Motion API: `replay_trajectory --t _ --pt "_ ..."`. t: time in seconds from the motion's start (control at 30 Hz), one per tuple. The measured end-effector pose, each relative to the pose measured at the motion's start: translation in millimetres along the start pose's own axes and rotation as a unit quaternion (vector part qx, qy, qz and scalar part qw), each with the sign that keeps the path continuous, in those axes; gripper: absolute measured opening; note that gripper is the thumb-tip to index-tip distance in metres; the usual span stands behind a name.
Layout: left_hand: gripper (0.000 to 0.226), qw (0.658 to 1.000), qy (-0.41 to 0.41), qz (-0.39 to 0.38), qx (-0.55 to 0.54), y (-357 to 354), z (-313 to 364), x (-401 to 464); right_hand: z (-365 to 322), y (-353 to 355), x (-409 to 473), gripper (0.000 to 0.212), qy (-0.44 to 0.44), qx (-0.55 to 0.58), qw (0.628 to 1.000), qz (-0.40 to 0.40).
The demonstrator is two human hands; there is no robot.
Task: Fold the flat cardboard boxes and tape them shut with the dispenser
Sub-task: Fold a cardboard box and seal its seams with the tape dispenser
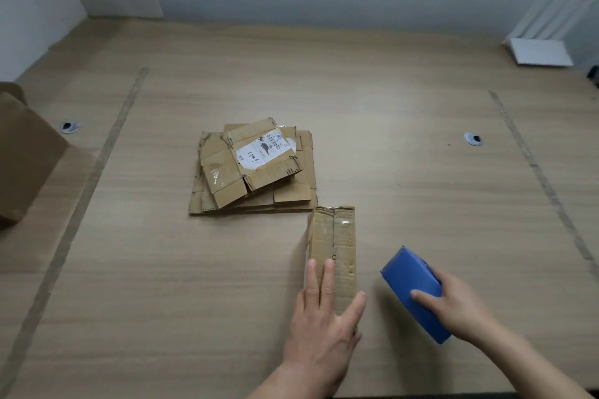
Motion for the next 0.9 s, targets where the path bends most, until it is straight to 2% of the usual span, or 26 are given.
replay_trajectory --t 0.07,0.13,0.17,0.23,0.3,0.37,0.43,0.53,0.63,0.77,0.9 --pt "0.074 1.000 0.007 -0.001 0.004 -1 3 1 6 -7 0 0.054 -0.006 -0.041 0.998 0.051" --pt "0.075 1.000 0.012 -0.003 0.007 -2 7 3 13 -14 -1 0.066 -0.015 -0.089 0.992 0.091" --pt "0.076 1.000 0.016 -0.004 0.005 -1 8 3 17 -18 0 0.069 -0.023 -0.079 0.992 0.098" --pt "0.078 1.000 0.024 -0.005 -0.001 0 9 4 24 -25 3 0.062 -0.038 0.031 0.994 0.097" --pt "0.079 1.000 0.028 -0.006 -0.003 1 10 4 29 -29 6 0.042 -0.051 0.172 0.980 0.086" --pt "0.079 1.000 0.028 -0.009 0.000 2 10 3 34 -27 7 0.027 -0.091 0.247 0.962 0.070" --pt "0.078 1.000 0.027 -0.012 0.002 3 10 3 39 -24 7 0.023 -0.146 0.289 0.946 0.024" --pt "0.078 1.000 0.026 -0.017 0.002 4 10 3 49 -15 11 0.033 -0.221 0.306 0.926 -0.028" --pt "0.078 1.000 0.026 -0.018 -0.001 5 9 3 51 -13 9 0.029 -0.235 0.294 0.925 -0.048" --pt "0.080 1.000 0.027 -0.014 0.000 9 11 2 52 -17 6 0.035 -0.217 0.295 0.931 -0.006" --pt "0.081 0.999 0.034 -0.016 -0.011 9 15 2 57 -24 3 0.067 -0.173 0.261 0.947 0.077"
Point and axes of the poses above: each hand's wrist, its own x-axis towards the middle knuckle, its own y-axis out of the back of the hand, z = x × y, the point moved 2 cm from there along x, towards the middle knuckle, and after that the axes turned 3 degrees about z, right-handed, at the moved point
